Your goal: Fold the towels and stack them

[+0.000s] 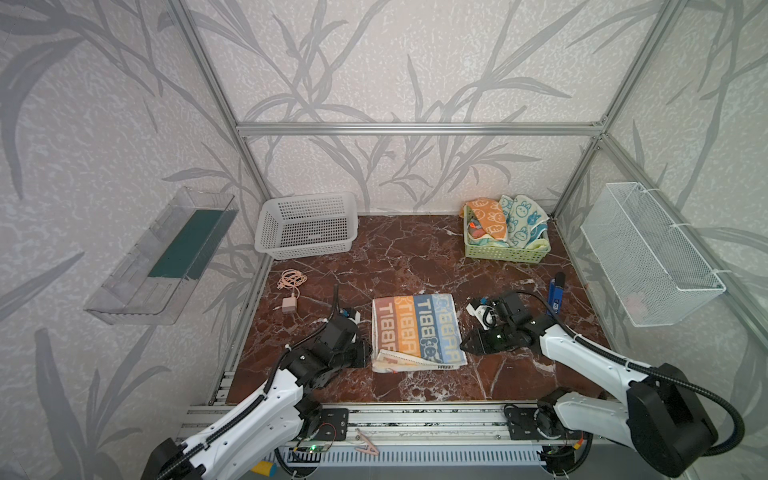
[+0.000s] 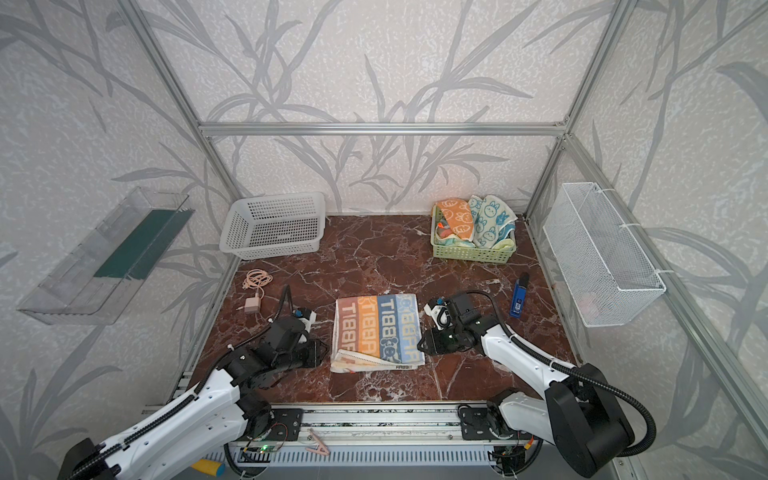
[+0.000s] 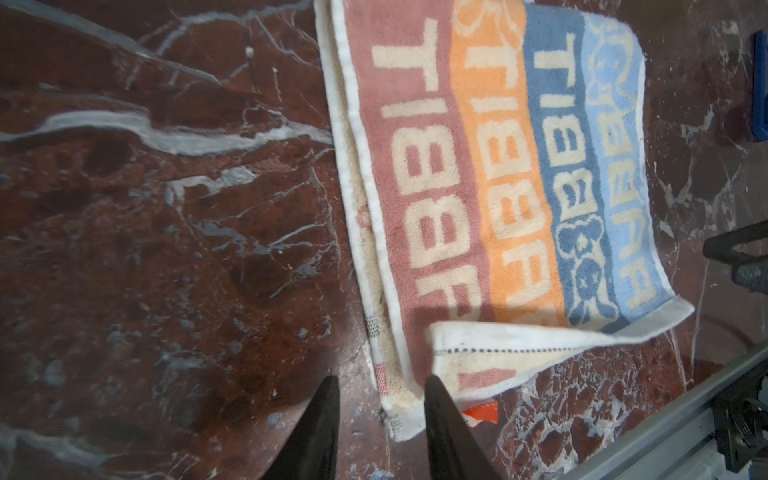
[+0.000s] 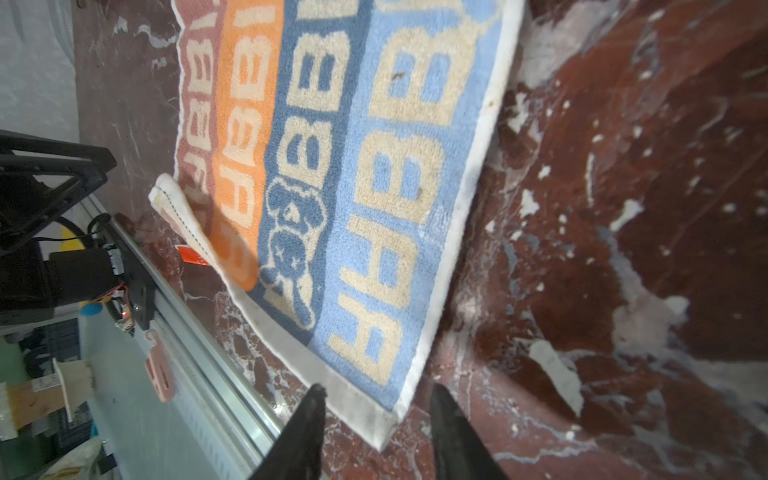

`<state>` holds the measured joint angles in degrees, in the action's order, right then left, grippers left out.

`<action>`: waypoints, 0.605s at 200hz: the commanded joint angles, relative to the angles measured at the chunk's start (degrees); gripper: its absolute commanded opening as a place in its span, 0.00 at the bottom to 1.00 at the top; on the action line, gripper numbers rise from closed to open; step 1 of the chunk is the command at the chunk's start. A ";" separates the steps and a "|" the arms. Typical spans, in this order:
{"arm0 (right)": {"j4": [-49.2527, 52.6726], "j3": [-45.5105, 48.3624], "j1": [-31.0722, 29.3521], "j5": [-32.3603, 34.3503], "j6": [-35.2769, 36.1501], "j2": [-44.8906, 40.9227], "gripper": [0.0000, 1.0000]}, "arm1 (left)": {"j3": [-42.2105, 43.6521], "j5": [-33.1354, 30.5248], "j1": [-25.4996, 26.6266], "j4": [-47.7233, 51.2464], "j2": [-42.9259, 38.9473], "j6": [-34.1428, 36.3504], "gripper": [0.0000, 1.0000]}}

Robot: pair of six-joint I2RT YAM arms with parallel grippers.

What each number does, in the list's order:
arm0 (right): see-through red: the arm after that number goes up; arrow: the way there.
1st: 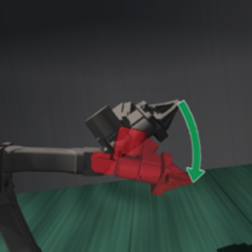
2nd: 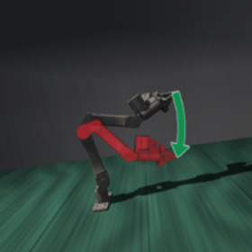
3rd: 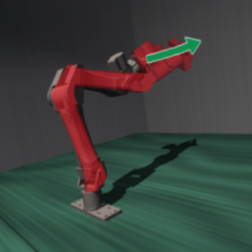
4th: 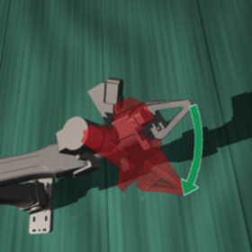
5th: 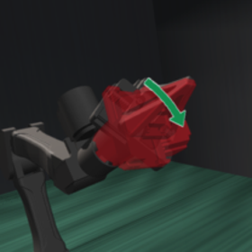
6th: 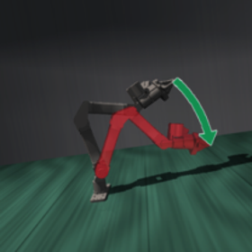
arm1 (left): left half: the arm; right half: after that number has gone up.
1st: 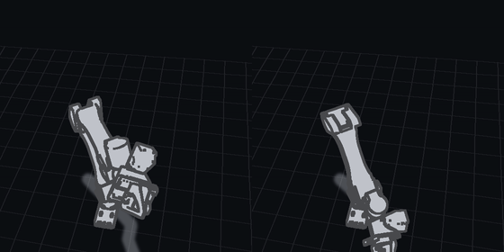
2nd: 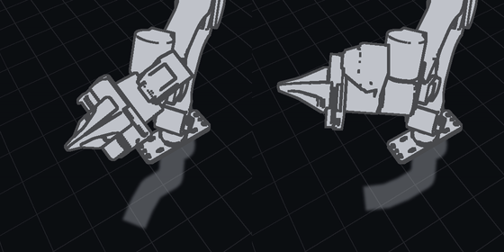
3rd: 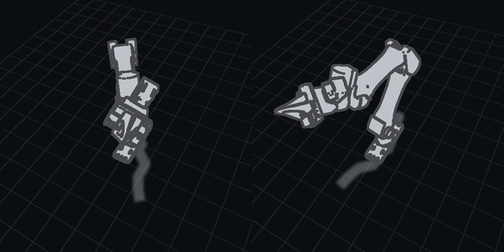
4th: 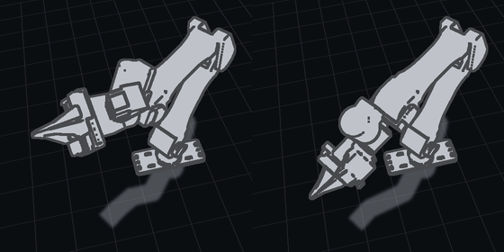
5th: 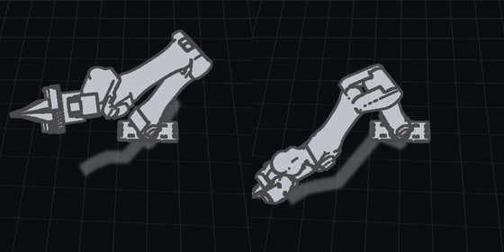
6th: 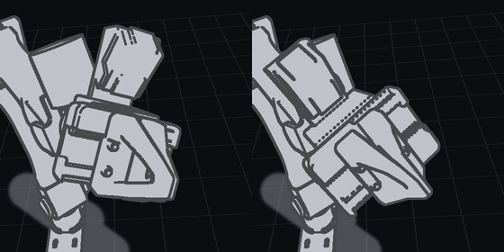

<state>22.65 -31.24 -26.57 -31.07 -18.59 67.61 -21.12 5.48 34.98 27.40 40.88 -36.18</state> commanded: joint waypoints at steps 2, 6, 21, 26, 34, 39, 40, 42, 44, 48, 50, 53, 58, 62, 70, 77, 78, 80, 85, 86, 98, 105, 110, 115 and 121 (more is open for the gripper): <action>4.16 -0.02 -0.21 -3.47 0.10 -4.96 0.48 | -0.33 -6.33 -0.16 3.22 -4.97 -2.44 0.37; 4.52 -0.11 -0.18 -3.35 0.13 -5.69 0.49 | -0.36 -6.43 -0.13 2.92 -5.71 -2.52 0.37; 4.94 -0.14 -0.23 -1.79 -0.24 -7.58 0.49 | -0.41 -6.31 -0.10 1.15 -6.66 -2.75 0.34; 4.70 -0.07 -0.18 -0.84 -0.46 -8.00 0.49 | -0.54 -5.82 -0.14 0.36 -6.39 -2.56 0.33; 4.19 -0.13 -0.21 0.55 -0.75 -8.07 0.49 | -1.02 -4.99 -0.14 -0.91 -5.04 -2.38 0.32; 3.80 -0.13 -0.22 1.10 -0.99 -7.84 0.49 | -1.45 -4.27 -0.11 -1.64 -3.84 -2.20 0.31; 3.71 -0.13 -0.19 1.14 -1.04 -7.76 0.49 | -1.54 -4.13 -0.10 -1.82 -3.47 -2.12 0.31; 3.49 -0.13 -0.18 1.24 -1.19 -7.56 0.49 | -1.75 -3.64 -0.16 -2.06 -2.92 -2.02 0.31; 3.17 -0.13 -0.16 1.27 -1.30 -7.34 0.49 | -1.97 -3.26 -0.11 -2.45 -2.19 -1.98 0.30; 2.54 -0.14 -0.21 1.15 -1.54 -6.92 0.48 | -2.46 -2.12 -0.07 -3.08 -0.81 -1.66 0.30; 2.14 -0.18 -0.23 1.07 -1.72 -6.47 0.48 | -2.72 -1.54 -0.02 -3.37 -0.15 -1.56 0.30; 1.62 -0.22 -0.18 0.83 -1.91 -5.85 0.48 | -3.13 -0.75 -0.06 -3.84 1.13 -1.34 0.30; 0.86 -0.30 -0.26 0.56 -2.25 -5.07 0.47 | -3.85 0.55 0.02 -4.52 2.99 -1.25 0.29; 0.12 -0.51 -0.31 0.24 -2.60 -4.03 0.47 | -4.40 1.36 0.04 -4.90 4.56 -1.09 0.29; -0.95 -1.10 -0.43 0.33 -2.76 -2.28 0.47 | -5.38 2.08 0.25 -5.64 7.58 -0.87 0.30; -1.54 -1.99 -0.52 1.31 -2.77 -0.76 0.47 | -6.16 1.72 0.24 -6.10 9.67 -0.91 0.34; -1.60 -2.16 -0.56 1.51 -2.77 -0.57 0.47 | -6.23 1.51 0.21 -6.24 10.02 -0.95 0.34; -1.61 -2.49 -0.56 1.95 -2.70 -0.14 0.47 | -6.46 1.13 0.25 -6.64 10.54 -1.09 0.36; -1.65 -3.38 -0.50 3.28 -2.56 0.88 0.47 | -7.07 -0.04 0.01 -7.30 12.18 -1.29 0.40; -1.65 -3.60 -0.50 3.51 -2.53 1.13 0.47 | -7.25 -0.34 0.01 -7.42 12.50 -1.36 0.41; -1.80 -6.33 -0.44 7.14 -2.09 3.78 0.47 | -9.44 -2.59 -1.35 -8.73 16.13 -2.33 0.50; -1.94 -8.15 -0.46 9.02 -1.77 5.57 0.47 | -11.02 -1.95 -2.96 -9.95 18.44 -2.73 0.51; -1.98 -9.62 -0.40 10.19 -1.46 7.09 0.48 | -12.07 -0.73 -4.54 -11.07 20.25 -2.87 0.51; -1.83 -11.18 -0.36 11.11 -1.31 8.72 0.48 | -13.12 0.95 -6.17 -12.26 22.06 -3.10 0.51; -1.49 -13.16 -0.26 11.87 -1.12 10.84 0.48 | -14.27 3.15 -8.13 -13.70 24.38 -3.45 0.51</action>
<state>22.94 -37.06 -26.89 -25.65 -20.32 73.10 -30.17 5.91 32.36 20.53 59.35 -37.82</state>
